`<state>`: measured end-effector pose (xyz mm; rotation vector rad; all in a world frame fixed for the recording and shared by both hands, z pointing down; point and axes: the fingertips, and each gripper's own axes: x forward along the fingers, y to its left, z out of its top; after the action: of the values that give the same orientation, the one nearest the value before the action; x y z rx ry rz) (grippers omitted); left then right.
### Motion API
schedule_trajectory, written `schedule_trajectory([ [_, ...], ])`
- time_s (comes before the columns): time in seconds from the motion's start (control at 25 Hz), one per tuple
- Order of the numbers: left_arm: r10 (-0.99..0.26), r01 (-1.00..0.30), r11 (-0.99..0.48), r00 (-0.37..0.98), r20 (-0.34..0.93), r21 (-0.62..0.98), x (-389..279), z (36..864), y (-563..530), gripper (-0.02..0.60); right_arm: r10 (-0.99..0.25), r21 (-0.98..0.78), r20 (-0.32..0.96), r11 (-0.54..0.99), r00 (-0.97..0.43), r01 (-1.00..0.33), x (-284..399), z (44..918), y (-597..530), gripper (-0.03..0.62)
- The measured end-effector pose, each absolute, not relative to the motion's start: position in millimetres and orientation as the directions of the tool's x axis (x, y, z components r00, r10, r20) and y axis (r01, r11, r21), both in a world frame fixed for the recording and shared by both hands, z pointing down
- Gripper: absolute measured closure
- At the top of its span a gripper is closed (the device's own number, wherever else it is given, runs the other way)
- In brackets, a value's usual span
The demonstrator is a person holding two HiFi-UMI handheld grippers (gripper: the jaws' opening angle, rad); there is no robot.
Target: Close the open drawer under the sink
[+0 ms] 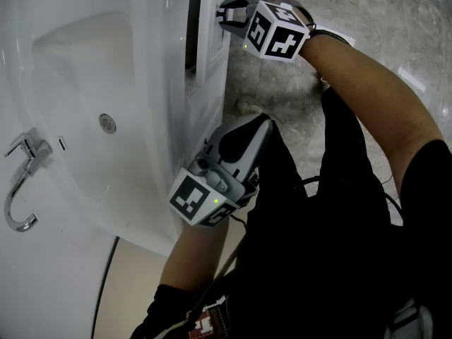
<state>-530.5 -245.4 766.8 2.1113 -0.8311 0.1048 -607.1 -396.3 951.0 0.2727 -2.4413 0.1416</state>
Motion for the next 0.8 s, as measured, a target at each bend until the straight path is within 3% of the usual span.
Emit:
schedule_trajectory([
  [0.8, -0.523, -0.592, -0.428, 0.779, 0.347, 0.683, -528.4, 767.2, -237.4, 0.581, -0.171, -0.015, 0.633, 0.973, -0.755, -0.232, -624.4, 950.7, -405.0, 0.456],
])
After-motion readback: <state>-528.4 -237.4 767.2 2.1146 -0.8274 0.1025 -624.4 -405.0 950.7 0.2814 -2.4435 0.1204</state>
